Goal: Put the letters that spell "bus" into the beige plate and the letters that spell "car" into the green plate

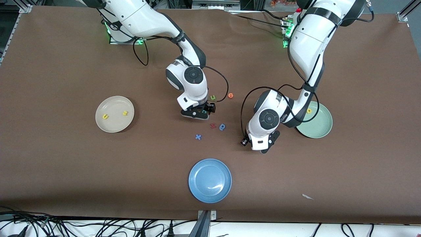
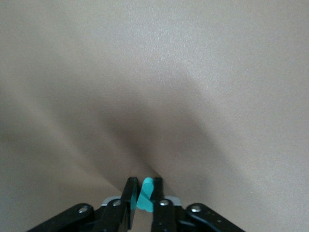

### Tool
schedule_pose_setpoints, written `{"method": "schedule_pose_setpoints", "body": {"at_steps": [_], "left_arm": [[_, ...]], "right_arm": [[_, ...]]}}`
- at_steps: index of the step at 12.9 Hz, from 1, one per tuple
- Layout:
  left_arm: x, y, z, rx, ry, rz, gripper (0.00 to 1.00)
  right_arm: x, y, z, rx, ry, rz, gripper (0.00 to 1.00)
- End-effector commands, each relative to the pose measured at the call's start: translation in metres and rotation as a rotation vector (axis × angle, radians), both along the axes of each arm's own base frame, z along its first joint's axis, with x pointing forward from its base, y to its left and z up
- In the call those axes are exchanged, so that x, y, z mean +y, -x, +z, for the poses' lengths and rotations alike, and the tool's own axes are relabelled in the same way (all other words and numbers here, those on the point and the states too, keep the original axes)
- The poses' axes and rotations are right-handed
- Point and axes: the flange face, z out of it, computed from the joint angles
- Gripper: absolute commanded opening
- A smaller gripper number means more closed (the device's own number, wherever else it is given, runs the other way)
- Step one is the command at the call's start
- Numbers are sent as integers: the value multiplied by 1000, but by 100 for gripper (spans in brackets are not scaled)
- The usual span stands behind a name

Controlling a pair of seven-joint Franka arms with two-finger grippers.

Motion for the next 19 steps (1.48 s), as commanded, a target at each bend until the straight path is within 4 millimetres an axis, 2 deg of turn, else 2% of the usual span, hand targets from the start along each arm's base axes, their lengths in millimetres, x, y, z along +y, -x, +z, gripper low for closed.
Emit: {"method": "schedule_pose_setpoints", "body": {"at_steps": [1,3,5,7,10,11,12,14,15,16,17,18,19], "left_arm": [[3,-1,-9,10,-23,6,0],[6,-3,-4,4,-22,5,0],[12,-11,9,-14,-19,8,0],[25,-26,31,-35,-12,23,0],[57,-31,75,24,-19,-44,0],[74,-33,93,57,-3,-65,0],[100,-36,111,86,26,-87,0],[143,-27,138,197,39,-198,0],[167,-21,143,261,44,-256,0],[191,-18,148,304,52,-301,0],[223,-17,150,336,59,-331,0],[251,-15,154,356,64,-361,0],[273,-8,146,386,61,-392,0]], "right_arm": [[8,-2,-7,-12,25,-5,92],[10,2,-13,-7,30,2,86],[10,4,-17,-8,40,13,71],[10,3,-17,-9,39,14,55],[10,3,-16,-10,40,16,38],[9,3,-17,-9,42,16,33],[7,1,-17,-13,48,18,27],[5,-1,-12,-21,49,28,24],[2,-3,-6,-18,58,36,23],[-3,-7,4,-11,79,55,23],[-13,-15,20,2,102,90,23],[-30,-26,36,19,127,112,23],[-49,-34,51,37,146,134,23]]}}
